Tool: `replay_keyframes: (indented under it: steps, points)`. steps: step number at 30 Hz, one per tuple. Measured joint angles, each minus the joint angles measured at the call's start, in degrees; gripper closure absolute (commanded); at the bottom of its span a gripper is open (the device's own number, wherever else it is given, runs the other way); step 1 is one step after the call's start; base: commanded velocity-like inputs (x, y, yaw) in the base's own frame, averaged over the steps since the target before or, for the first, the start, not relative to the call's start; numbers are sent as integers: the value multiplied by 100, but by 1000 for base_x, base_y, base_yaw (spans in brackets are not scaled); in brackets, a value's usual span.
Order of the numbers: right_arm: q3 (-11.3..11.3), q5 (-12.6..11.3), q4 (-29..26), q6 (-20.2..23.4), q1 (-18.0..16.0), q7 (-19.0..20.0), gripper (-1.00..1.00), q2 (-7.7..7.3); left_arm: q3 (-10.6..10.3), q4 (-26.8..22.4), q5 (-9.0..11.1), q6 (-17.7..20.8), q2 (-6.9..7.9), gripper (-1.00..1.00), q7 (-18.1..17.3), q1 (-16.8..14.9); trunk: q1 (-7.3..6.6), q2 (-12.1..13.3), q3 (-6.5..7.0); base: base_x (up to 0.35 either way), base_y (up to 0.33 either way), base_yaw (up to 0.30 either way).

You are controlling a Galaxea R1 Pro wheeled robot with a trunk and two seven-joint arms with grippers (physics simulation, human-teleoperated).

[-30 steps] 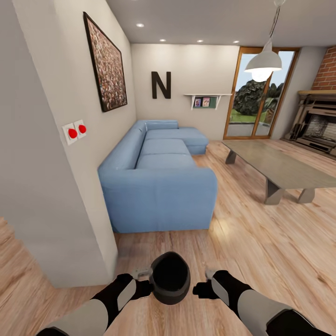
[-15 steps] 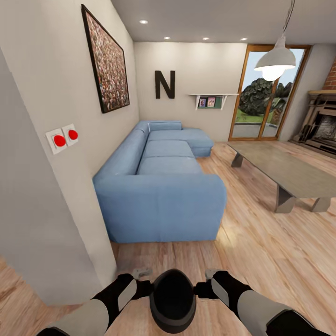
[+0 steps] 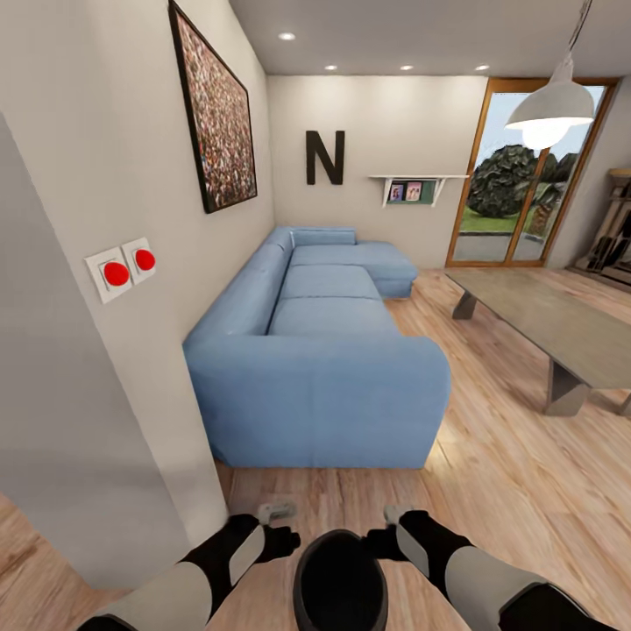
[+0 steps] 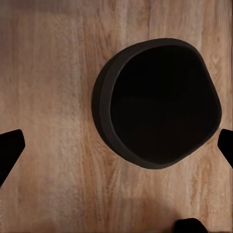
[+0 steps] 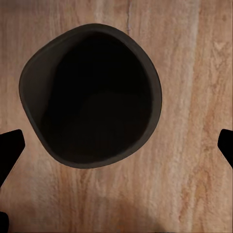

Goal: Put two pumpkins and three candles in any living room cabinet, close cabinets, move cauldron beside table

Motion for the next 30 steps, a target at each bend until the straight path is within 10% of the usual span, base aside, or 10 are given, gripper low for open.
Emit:
replay_keyframes:
  steps: [7,30]
  points:
    - [1,9,3,-132,5,0,-100,23,4,5,-389,10,-40,-100,-351,1,109,-199,-89,3,0,1]
    - [-6,20,114,-145,14,0,-100,32,-25,32,-398,27,-42,-100,-439,1,615,-1122,-502,0,0,0]
